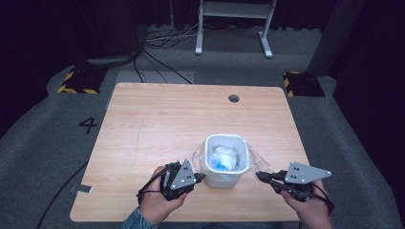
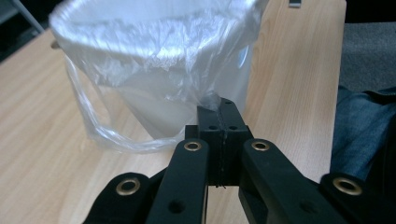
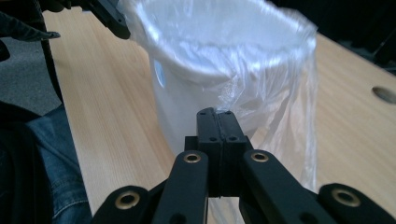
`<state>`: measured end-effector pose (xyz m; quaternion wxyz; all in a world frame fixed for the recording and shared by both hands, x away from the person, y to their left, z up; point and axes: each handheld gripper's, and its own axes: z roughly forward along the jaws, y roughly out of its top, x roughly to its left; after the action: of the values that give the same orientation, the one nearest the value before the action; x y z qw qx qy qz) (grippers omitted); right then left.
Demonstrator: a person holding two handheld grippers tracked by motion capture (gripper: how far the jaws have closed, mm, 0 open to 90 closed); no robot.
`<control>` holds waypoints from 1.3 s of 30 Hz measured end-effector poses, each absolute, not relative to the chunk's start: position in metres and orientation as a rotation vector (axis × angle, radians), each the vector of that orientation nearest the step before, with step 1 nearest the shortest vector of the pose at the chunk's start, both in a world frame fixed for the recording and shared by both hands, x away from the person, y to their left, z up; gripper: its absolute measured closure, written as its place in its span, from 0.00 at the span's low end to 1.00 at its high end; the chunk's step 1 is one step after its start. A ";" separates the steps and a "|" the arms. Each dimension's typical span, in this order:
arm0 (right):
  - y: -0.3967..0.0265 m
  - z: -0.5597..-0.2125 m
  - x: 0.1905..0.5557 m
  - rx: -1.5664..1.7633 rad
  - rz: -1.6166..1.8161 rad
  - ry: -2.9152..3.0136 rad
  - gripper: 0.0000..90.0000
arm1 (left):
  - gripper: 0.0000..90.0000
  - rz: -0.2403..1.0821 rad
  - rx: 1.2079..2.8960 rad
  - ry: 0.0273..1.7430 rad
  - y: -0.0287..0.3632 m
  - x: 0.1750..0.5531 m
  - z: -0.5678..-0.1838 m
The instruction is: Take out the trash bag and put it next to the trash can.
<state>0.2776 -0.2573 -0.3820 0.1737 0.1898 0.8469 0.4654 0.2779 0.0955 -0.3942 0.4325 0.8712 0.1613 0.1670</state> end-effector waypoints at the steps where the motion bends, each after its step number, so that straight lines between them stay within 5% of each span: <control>1: -0.257 -0.378 0.276 0.529 1.328 2.389 1.00 | 1.00 0.420 2.166 0.402 0.097 0.278 -0.392; 15: -0.266 -0.352 0.305 0.547 1.322 2.290 1.00 | 1.00 0.601 2.135 0.476 0.108 0.308 -0.369; 33: -0.262 -0.395 0.330 0.678 1.298 2.371 1.00 | 1.00 0.511 2.204 0.566 0.096 0.333 -0.401; 35: -0.264 -0.392 0.327 0.676 1.302 2.362 0.90 | 1.00 0.510 2.204 0.564 0.097 0.331 -0.400; 37: -0.267 -0.387 0.324 0.675 1.306 2.326 0.69 | 0.99 0.486 2.208 0.552 0.098 0.330 -0.399; 39: -0.271 -0.382 0.320 0.675 1.317 2.307 0.58 | 0.80 0.483 2.185 0.568 0.100 0.327 -0.398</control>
<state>0.3203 -0.2712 -0.3822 0.1989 0.2414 0.8249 0.4709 0.3269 0.0996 -0.3976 0.4044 0.8656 0.2248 0.1915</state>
